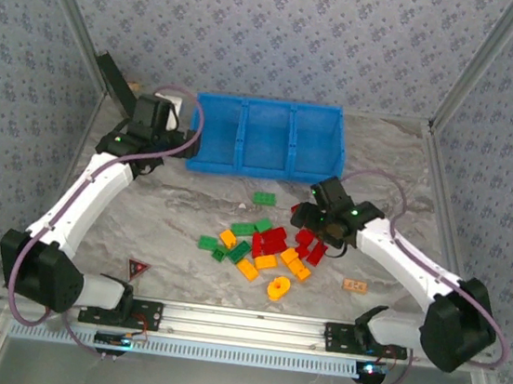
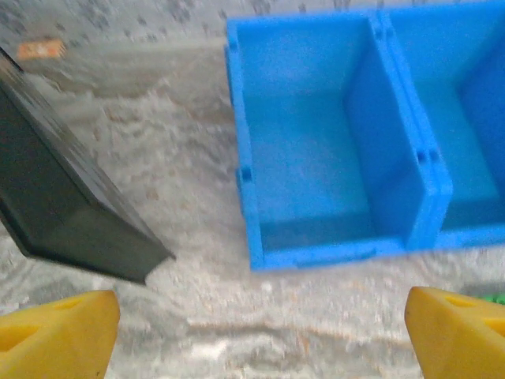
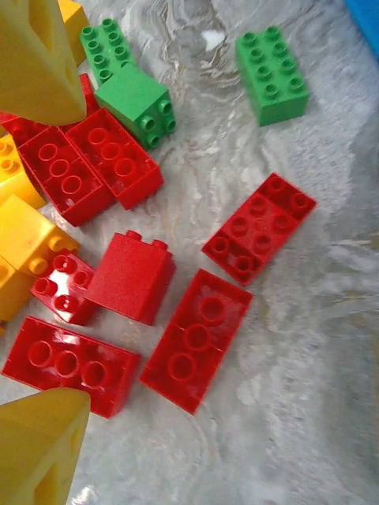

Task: Sort the legos into containers by color
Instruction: Pick up the lego from the center of the table.

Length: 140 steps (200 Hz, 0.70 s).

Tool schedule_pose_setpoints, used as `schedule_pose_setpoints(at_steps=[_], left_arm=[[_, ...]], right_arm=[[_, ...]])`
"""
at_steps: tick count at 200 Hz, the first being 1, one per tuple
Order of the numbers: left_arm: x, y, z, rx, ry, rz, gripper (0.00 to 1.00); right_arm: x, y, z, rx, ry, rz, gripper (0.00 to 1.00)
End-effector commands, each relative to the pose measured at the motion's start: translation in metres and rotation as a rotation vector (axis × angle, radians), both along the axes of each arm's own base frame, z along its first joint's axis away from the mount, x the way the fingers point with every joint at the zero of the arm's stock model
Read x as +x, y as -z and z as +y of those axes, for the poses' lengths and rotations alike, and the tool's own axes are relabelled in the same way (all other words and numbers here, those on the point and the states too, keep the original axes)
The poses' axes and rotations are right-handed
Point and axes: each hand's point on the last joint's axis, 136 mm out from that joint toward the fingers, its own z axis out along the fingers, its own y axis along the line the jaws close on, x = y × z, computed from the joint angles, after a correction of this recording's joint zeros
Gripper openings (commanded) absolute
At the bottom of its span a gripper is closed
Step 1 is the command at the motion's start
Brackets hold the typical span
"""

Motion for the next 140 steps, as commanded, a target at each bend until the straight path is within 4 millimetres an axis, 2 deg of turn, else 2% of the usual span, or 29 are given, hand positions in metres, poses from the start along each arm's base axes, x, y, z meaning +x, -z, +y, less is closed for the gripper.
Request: schedule_pose_setpoints(at_steps=[1, 16, 70, 117, 140], left_arm=[[-0.011, -0.009, -0.001, 0.034, 0.023, 0.018, 0.94], [-0.012, -0.014, -0.004, 0.026, 0.039, 0.008, 0.94], [-0.020, -0.011, -0.007, 0.032, 0.065, 0.035, 0.98], [-0.022, -0.010, -0.008, 0.039, 0.074, 0.042, 0.98], [-0.023, -0.012, -0.008, 0.043, 0.074, 0.038, 0.99]], right_arm=[[-0.001, 0.007, -0.004, -0.051, 0.087, 0.042, 0.80], [0.001, 0.014, -0.002, -0.059, 0.097, 0.047, 0.76], [0.008, 0.038, 0.009, -0.078, 0.090, 0.082, 0.71], [0.007, 0.053, 0.005, -0.127, 0.093, 0.110, 0.70], [0.009, 0.058, 0.004, -0.139, 0.087, 0.108, 0.65]])
